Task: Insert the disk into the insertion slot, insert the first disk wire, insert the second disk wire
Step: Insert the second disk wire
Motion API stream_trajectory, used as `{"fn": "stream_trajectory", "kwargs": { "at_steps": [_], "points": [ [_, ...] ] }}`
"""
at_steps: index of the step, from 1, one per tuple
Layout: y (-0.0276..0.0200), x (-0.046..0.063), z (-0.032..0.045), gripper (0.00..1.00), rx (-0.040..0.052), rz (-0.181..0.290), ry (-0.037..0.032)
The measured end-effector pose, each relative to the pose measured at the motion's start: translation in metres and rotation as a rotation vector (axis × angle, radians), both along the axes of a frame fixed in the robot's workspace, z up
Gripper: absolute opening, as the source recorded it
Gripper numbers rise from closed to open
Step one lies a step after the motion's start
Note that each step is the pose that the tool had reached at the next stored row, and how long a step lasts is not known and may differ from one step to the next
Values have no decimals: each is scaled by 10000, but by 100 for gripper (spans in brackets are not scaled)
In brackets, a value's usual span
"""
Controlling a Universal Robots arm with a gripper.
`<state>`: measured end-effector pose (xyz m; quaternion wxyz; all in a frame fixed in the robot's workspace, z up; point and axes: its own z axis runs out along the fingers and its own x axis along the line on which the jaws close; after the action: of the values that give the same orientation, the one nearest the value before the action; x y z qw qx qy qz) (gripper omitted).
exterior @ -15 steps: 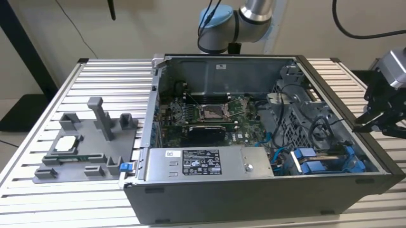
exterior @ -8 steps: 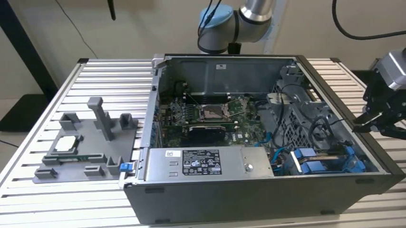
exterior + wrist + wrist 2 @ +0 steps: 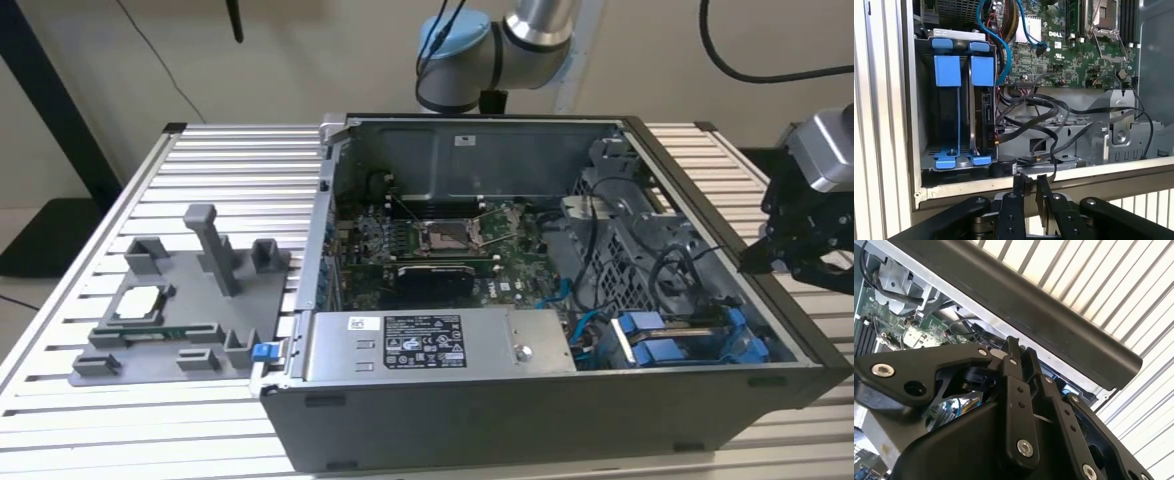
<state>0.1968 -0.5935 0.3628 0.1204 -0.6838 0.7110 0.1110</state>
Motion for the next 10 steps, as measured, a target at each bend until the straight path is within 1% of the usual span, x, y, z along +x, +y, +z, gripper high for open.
{"fn": "stream_trajectory", "kwargs": {
  "at_steps": [2,4,7,10],
  "points": [
    [-1,0,0,0,3,-1,45],
    [-2,0,-1,0,5,1,74],
    [-3,-12,15,0,7,1,93],
    [-3,-71,47,0,12,0,98]
  ]
}}
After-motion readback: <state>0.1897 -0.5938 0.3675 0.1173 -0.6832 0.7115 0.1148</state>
